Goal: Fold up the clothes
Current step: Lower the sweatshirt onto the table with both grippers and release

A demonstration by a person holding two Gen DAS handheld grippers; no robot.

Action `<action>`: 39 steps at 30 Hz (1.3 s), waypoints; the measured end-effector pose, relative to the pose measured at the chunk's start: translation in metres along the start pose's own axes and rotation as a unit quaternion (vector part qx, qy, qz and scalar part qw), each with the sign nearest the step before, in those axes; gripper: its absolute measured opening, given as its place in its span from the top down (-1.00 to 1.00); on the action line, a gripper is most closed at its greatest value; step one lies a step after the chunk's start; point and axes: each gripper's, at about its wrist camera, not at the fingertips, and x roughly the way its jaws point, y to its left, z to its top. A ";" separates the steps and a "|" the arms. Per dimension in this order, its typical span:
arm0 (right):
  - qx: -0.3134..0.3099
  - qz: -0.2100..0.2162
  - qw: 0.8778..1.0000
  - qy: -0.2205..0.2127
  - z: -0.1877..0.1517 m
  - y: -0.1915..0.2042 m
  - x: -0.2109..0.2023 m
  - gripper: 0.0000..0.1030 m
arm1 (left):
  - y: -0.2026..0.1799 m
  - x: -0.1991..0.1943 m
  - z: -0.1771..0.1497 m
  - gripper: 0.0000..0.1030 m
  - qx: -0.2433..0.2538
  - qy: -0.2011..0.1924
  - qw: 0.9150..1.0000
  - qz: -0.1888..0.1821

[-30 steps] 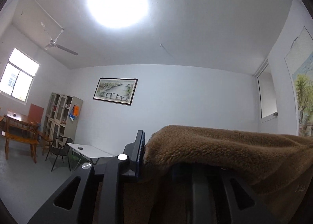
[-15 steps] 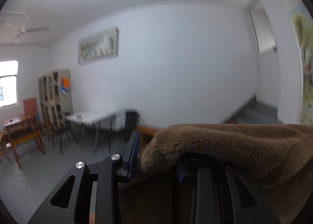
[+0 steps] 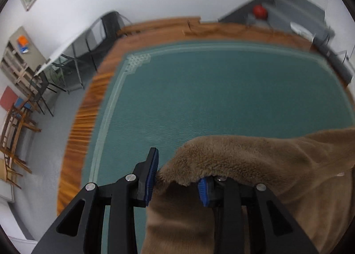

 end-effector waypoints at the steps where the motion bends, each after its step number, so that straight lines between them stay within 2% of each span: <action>1: -0.001 -0.001 1.000 0.000 -0.004 0.002 0.001 0.80 | 0.000 0.007 0.003 0.21 0.001 0.004 1.000 0.000; 4: -0.006 0.000 1.000 -0.003 -0.017 0.006 -0.002 0.61 | 0.005 0.025 0.010 -0.06 -0.002 0.013 1.000 -0.004; 6: -0.009 0.002 1.000 -0.008 -0.029 0.008 -0.008 0.49 | 0.010 0.030 0.015 -0.16 -0.011 0.015 1.000 -0.013; 8: -0.012 0.002 1.000 -0.014 -0.044 0.012 -0.016 0.18 | 0.014 0.032 0.018 -0.21 -0.017 0.015 1.000 -0.021; 9: -0.014 0.001 1.000 -0.017 -0.050 0.013 -0.022 -0.24 | 0.018 0.032 0.021 -0.21 -0.016 0.013 0.999 -0.024; 10: -0.016 0.001 1.000 -0.021 -0.056 0.016 -0.031 -0.43 | 0.019 0.032 0.023 -0.22 -0.016 0.012 0.999 -0.027; 12: -0.023 0.003 0.999 -0.029 -0.066 0.021 -0.041 -0.43 | 0.019 0.030 0.025 -0.23 -0.017 0.009 0.999 -0.033; 15: -0.032 0.033 0.998 -0.033 -0.074 0.033 -0.045 -0.43 | 0.014 0.029 0.030 -0.23 -0.020 0.008 0.999 -0.043; 16: -0.035 0.053 0.998 -0.029 -0.075 0.037 -0.046 -0.43 | 0.012 0.028 0.032 -0.23 -0.020 0.007 0.999 -0.046; 19: -0.033 0.189 0.981 0.015 -0.071 0.053 -0.029 -0.43 | 0.008 0.036 0.040 -0.24 -0.018 0.007 0.999 -0.046; 21: -0.031 0.217 0.975 0.026 -0.062 0.060 -0.012 -0.43 | 0.003 0.040 0.043 -0.23 -0.019 0.012 0.999 -0.045; 24: -0.028 0.252 0.966 0.046 -0.035 0.067 0.019 -0.43 | 0.004 0.047 0.050 -0.23 -0.026 0.019 0.998 -0.050; 29: 0.024 0.307 0.951 0.009 0.034 0.057 0.039 -0.43 | 0.014 0.057 0.063 -0.23 -0.046 0.037 0.996 -0.072; 31: 0.081 0.307 0.948 -0.017 0.057 0.040 0.045 -0.43 | 0.017 0.063 0.068 -0.23 -0.048 0.049 0.994 -0.087; 33: 0.126 0.287 0.949 -0.020 0.072 0.028 0.057 -0.43 | 0.017 0.068 0.070 -0.28 -0.046 0.058 0.993 -0.092; 35: 0.110 0.259 0.959 -0.014 0.076 0.032 0.062 -0.43 | 0.016 0.072 0.071 -0.30 -0.039 0.068 0.992 -0.095; 39: 0.056 0.217 0.974 -0.022 0.076 0.048 0.059 -0.43 | 0.007 0.065 0.063 -0.41 0.001 0.048 0.995 -0.085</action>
